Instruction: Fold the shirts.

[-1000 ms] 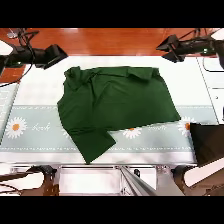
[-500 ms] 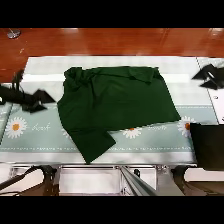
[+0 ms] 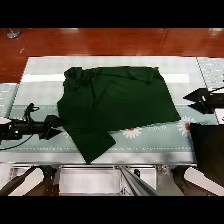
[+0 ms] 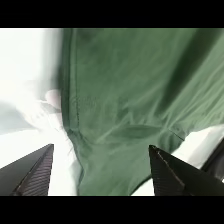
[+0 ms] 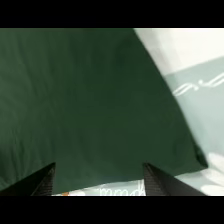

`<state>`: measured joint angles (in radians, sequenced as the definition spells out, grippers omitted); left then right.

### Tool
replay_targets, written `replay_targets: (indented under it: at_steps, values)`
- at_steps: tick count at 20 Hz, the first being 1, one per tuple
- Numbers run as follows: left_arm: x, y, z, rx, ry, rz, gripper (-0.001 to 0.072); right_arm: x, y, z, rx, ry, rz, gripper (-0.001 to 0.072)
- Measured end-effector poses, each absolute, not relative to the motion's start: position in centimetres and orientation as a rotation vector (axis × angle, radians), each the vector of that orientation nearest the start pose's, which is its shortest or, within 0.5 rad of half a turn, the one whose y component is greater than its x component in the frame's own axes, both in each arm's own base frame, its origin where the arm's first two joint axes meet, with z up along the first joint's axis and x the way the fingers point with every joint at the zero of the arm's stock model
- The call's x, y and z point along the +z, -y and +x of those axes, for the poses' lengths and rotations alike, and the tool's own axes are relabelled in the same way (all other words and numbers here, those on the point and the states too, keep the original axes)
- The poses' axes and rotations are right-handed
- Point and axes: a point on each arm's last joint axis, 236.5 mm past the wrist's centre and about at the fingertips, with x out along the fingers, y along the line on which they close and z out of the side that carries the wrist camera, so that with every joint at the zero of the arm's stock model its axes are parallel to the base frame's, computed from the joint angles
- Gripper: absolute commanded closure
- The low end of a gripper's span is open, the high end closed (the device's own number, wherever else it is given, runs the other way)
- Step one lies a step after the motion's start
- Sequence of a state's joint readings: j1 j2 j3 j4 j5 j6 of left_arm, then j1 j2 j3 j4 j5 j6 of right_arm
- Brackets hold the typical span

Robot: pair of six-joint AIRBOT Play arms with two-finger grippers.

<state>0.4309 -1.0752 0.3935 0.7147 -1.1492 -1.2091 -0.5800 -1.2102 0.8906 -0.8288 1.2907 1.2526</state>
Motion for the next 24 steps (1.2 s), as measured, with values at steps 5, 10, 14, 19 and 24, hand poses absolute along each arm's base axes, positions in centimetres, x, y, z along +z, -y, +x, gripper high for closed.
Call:
replay_targets:
  at_steps: [5, 10, 14, 19, 24]
  values:
    - [-9.2, 10.6, 24.6, -0.247, -1.328, -0.944, 0.0571, -1.5, 2.4, 31.8, 0.13, -1.218, 0.881, 0.0082]
    - [-7.8, 12.0, 25.8, -0.36, -1.283, -0.83, 0.0675, -3.6, 6.8, 30.3, -0.069, -1.235, 0.898, 0.0082]
    - [-6.1, 12.4, 27.1, -0.419, -1.245, -0.801, 0.0675, -6.0, 8.5, 28.0, -0.165, -1.336, 0.886, 0.0082]
    - [-5.5, 12.4, 27.5, -0.435, -1.23, -0.791, 0.0675, -8.1, 7.2, 28.0, -0.124, -1.409, 0.907, 0.0082]
    - [-5.3, 12.4, 27.6, -0.436, -1.227, -0.79, 0.0675, -9.4, 3.9, 30.6, -0.038, -1.416, 0.916, 0.0082]
